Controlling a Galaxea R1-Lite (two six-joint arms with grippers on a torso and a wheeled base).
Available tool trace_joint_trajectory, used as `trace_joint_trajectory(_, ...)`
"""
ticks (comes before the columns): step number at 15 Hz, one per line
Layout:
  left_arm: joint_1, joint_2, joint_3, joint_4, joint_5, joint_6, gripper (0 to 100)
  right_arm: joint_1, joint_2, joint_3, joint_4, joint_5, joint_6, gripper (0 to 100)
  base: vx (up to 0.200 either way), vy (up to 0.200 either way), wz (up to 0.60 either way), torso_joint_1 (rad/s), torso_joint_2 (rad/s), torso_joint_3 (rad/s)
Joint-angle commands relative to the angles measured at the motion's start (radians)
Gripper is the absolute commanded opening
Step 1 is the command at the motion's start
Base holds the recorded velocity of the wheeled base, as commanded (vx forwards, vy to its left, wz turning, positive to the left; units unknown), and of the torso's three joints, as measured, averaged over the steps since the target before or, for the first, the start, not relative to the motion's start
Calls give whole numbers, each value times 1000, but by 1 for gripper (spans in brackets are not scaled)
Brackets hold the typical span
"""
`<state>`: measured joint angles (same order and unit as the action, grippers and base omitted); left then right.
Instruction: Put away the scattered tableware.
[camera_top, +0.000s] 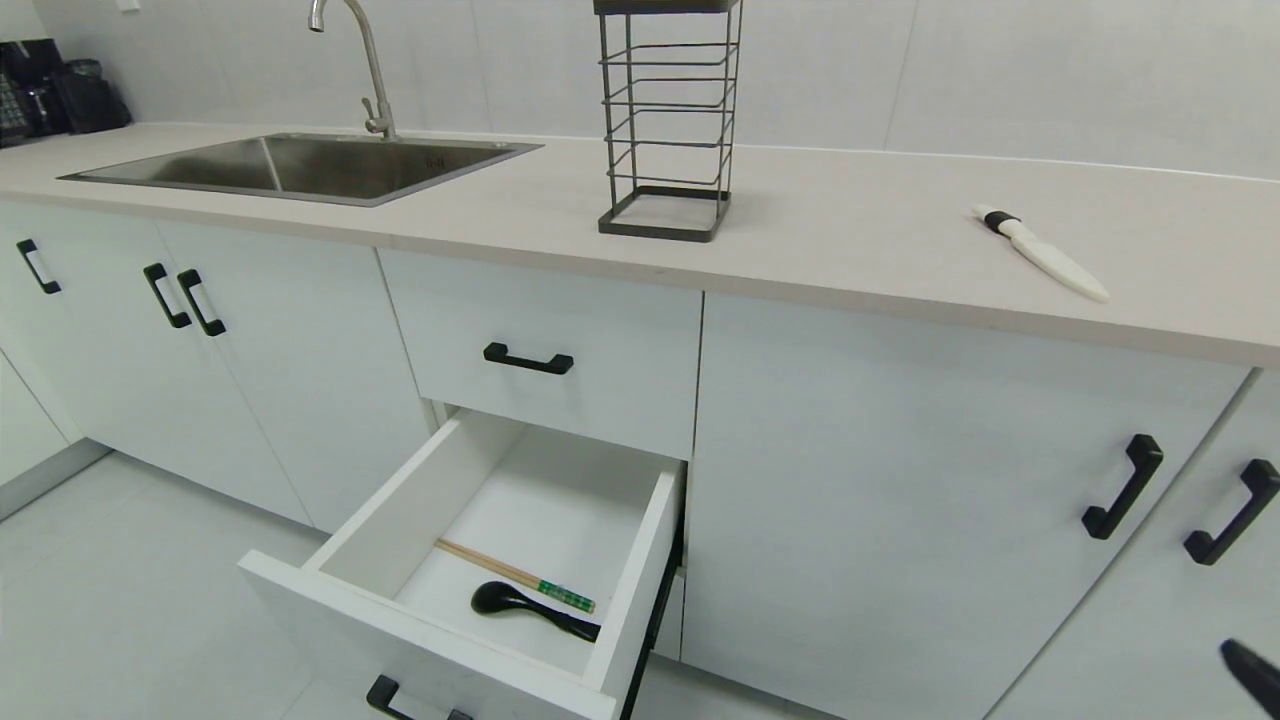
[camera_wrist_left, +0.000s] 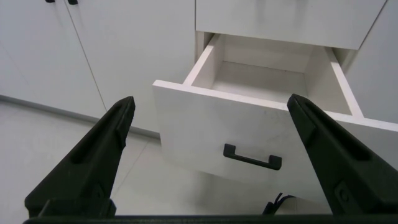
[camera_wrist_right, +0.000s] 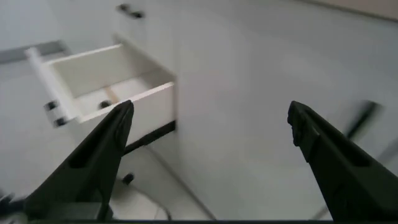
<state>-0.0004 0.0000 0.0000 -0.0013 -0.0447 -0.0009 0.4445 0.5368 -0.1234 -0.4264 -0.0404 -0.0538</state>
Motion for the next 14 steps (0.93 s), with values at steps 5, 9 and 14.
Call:
trace_joint_trajectory(5,0,0,0,-2,-1,5,100,-415,-370,116,115,128,2,100,0,0,0,0,0,0)
trace_joint_trajectory(9,0,0,0,-2,-1,2,100,-444,-537,123,429,100,20,100,0,0,0,0,0,0)
trace_joint_trajectory(14,2,2,-77,-238,6,-2,100,-446,-535,122,433,51,72,100,0,0,0,0,0,0)
